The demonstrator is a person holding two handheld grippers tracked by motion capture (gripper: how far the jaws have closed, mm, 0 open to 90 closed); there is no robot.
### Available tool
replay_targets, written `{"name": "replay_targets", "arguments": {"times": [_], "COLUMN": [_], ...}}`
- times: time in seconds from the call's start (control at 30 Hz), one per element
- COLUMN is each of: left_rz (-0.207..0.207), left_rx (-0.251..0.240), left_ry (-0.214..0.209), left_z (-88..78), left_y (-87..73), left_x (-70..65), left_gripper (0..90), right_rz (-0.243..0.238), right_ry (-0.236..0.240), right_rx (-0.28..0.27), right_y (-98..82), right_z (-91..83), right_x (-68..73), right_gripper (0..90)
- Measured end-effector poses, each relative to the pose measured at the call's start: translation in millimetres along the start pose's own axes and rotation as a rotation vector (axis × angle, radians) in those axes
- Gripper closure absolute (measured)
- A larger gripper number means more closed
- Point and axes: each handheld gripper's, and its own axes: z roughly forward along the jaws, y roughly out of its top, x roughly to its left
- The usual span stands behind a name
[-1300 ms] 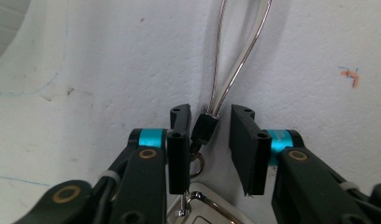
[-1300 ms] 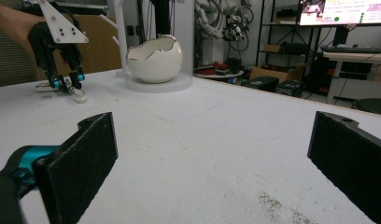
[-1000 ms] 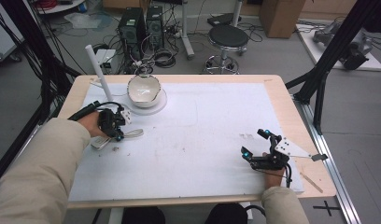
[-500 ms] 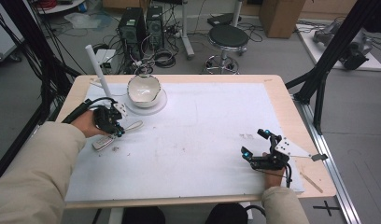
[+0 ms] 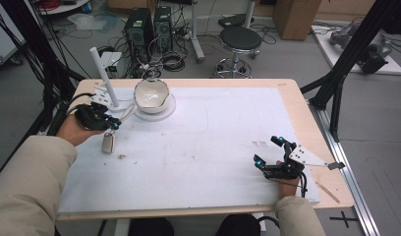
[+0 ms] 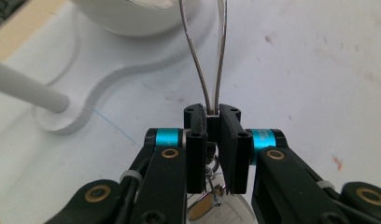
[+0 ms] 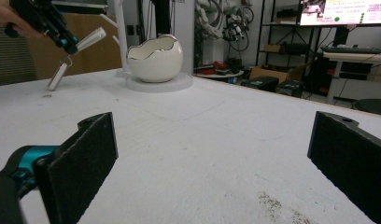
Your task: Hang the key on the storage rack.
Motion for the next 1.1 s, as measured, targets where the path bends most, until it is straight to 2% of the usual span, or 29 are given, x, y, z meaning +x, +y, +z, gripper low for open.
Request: {"name": "replay_targets", "arguments": {"times": [0.03, 0.07, 0.13, 0.27, 0.4, 0.47, 0.5, 0.53, 0.6, 0.63, 0.67, 0.73, 0.8, 0.97, 1.03, 1.1], "left_rz": [-0.02, -0.02, -0.062, -0.09, -0.174, -0.208, -0.208, -0.236, -0.261, -0.289, -0.289, -0.341, -0.356, -0.372, -0.398, -0.404], "left_rx": [-0.02, -0.02, -0.066, -0.08, -0.163, -0.188, -0.188, -0.21, -0.234, -0.252, -0.252, -0.29, -0.301, -0.272, -0.279, -0.274], "left_ry": [0.013, 0.013, 0.033, 0.061, 0.155, 0.199, 0.199, 0.237, 0.282, 0.336, 0.336, 0.368, 0.39, 0.426, 0.43, 0.427], "left_z": [-4.1, -4.1, -13.1, -16.6, -24.0, -26.8, -26.8, -28.7, -31.9, -35.4, -35.4, -37.7, -39.2, -37.0, -34.1, -32.7], "left_y": [-0.9, -0.9, -3.0, -3.1, -3.2, -4.6, -4.6, -5.8, -7.7, -9.8, -9.8, -11.8, -12.8, -14.0, -15.0, -15.3], "left_x": [2.4, 2.4, 7.2, 7.7, 9.8, 11.7, 11.7, 12.4, 14.2, 15.9, 15.9, 18.0, 19.6, 22.7, 25.3, 26.3], "left_gripper": [81.3, 81.3, 81.3, 81.4, 81.4, 81.3, 81.4, 81.4, 81.3, 81.3, 81.3, 81.3, 81.3, 81.3, 81.3, 81.3], "right_rz": [-0.002, 0.0, -0.001, -0.002, -0.006, -0.005, 0.001, 0.001, 0.0, -0.002, -0.002, -0.001, 0.0, -0.001, 0.002, 0.0], "right_ry": [-0.001, 0.0, 0.0, 0.0, 0.002, 0.003, 0.001, 0.001, 0.002, 0.0, 0.0, 0.002, 0.002, 0.001, 0.003, 0.002], "right_rx": [0.0, 0.0, 0.0, -0.001, -0.001, -0.001, 0.001, 0.001, 0.0, 0.001, 0.001, 0.0, 0.001, -0.001, 0.002, 0.001], "right_y": [0.1, 0.1, 0.1, 0.1, 0.0, 0.1, 0.0, 0.0, 0.0, 0.1, 0.1, 0.0, 0.0, 0.1, 0.1, 0.1], "right_z": [0.0, -0.1, 0.0, 0.0, 0.2, 0.1, -0.1, -0.1, 0.0, -0.1, -0.1, -0.1, -0.2, 0.0, -0.2, -0.1], "right_x": [-0.3, -0.3, -0.3, -0.3, -0.3, -0.4, 0.0, 0.0, -0.1, -0.3, -0.3, -0.5, -0.6, -0.9, -0.4, -0.6], "right_gripper": [0.6, 0.6, 0.6, 0.6, 0.6, 0.6, 0.6, 0.6, 0.6, 0.6, 0.6, 0.6, 0.6, 0.6, 0.6, 0.6]}}
